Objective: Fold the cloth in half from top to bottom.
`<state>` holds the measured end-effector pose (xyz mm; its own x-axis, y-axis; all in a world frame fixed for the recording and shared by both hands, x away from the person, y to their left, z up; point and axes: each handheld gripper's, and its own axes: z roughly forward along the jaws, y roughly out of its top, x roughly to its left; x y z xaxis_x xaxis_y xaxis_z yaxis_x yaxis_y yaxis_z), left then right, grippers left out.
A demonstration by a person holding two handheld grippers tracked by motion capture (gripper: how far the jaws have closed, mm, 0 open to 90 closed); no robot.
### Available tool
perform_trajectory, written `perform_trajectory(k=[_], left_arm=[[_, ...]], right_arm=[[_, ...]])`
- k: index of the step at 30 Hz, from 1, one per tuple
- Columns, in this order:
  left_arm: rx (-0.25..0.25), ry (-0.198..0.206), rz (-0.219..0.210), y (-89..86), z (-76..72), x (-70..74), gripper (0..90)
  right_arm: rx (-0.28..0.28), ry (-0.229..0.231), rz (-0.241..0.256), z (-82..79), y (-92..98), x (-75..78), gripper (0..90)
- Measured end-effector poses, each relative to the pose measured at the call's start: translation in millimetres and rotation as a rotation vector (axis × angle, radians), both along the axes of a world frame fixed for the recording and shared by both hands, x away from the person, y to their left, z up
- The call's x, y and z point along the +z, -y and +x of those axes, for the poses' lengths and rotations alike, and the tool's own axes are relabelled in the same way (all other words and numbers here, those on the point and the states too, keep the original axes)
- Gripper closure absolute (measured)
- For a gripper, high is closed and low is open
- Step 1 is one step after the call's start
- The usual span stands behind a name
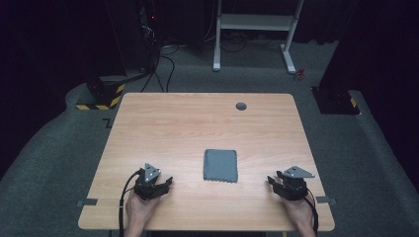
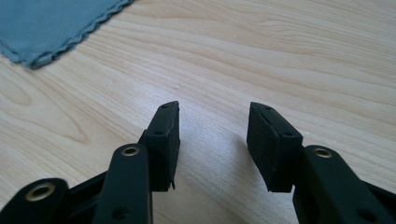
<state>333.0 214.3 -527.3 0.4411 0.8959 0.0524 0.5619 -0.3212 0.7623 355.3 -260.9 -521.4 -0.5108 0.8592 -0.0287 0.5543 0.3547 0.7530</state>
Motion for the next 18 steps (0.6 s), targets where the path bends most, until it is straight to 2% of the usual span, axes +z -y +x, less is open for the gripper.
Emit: perform_trajectory(k=[2, 4, 6, 8, 18], left_arm=[[0.008, -0.016, -0.022, -1.7, 1.4, -0.3, 35.6], [0.014, -0.035, -0.050, -4.0, 2.8, -0.6, 33.6], [0.016, -0.031, -0.039, -2.7, 2.1, -0.7, 32.7], [0.015, -0.032, -0.039, -1.1, 1.5, -0.9, 31.7], [0.009, -0.036, -0.040, -1.4, 1.8, -0.8, 30.2]], right_arm=[[0.002, -0.004, -0.028, 0.8, -1.3, -0.6, 50.4], [-0.008, -0.017, -0.017, 1.8, -0.4, -0.6, 45.9], [-0.031, -0.037, 0.002, 4.1, 2.3, -1.0, 42.0], [-0.042, -0.035, -0.003, 4.2, 1.7, -1.0, 41.1], [-0.050, -0.038, 0.000, 4.4, 1.8, -1.0, 40.0]])
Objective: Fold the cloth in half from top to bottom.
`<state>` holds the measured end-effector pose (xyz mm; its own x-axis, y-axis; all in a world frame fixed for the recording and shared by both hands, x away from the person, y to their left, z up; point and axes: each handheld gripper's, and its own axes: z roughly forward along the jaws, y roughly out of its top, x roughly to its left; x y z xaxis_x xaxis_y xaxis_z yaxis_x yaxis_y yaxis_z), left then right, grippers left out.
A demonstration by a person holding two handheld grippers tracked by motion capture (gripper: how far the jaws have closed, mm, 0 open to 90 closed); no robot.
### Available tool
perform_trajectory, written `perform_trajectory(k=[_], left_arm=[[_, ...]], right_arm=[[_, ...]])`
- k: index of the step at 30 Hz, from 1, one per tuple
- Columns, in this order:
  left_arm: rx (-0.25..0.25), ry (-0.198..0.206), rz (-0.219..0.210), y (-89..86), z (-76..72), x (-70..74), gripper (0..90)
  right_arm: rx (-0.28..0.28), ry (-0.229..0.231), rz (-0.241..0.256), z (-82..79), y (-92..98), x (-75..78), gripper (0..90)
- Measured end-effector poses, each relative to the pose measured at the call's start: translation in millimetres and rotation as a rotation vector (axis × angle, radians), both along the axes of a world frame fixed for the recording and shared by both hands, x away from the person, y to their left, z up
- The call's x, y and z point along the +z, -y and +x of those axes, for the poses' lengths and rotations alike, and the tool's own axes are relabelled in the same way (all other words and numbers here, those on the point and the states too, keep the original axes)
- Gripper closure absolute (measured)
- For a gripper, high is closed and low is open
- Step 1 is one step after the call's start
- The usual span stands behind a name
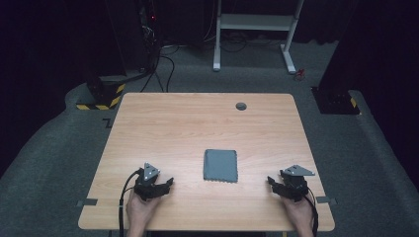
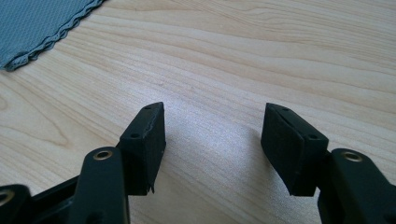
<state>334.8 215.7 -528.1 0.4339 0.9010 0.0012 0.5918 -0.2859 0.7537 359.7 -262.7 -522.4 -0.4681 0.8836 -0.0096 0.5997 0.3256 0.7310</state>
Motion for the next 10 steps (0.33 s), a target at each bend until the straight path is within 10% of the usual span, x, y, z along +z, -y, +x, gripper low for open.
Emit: perform_trajectory(k=[10], left_arm=[[-0.004, -0.001, 0.000, 0.0, 0.1, 0.0, 29.4]], right_arm=[[0.001, 0.000, -0.001, 0.0, -0.1, 0.0, 39.8]])
